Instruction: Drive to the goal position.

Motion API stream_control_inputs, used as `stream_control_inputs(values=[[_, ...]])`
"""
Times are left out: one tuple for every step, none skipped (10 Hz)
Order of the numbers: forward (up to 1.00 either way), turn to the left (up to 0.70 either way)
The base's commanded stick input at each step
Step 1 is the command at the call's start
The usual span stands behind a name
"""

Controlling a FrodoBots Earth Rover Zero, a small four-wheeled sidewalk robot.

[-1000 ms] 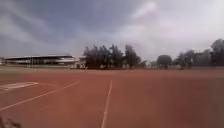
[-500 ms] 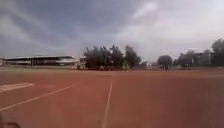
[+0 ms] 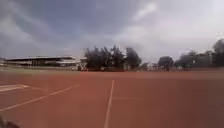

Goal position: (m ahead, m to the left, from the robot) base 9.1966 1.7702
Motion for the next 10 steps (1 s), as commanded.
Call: stream_control_inputs(values=[[0.70, 0.00], [0.70, 0.00], [0.70, 0.00], [0.70, 0.00], [0.70, 0.00], [0.70, 0.00], [0.70, 0.00], [0.70, 0.00], [0.70, 0.00], [0.70, 0.00]])
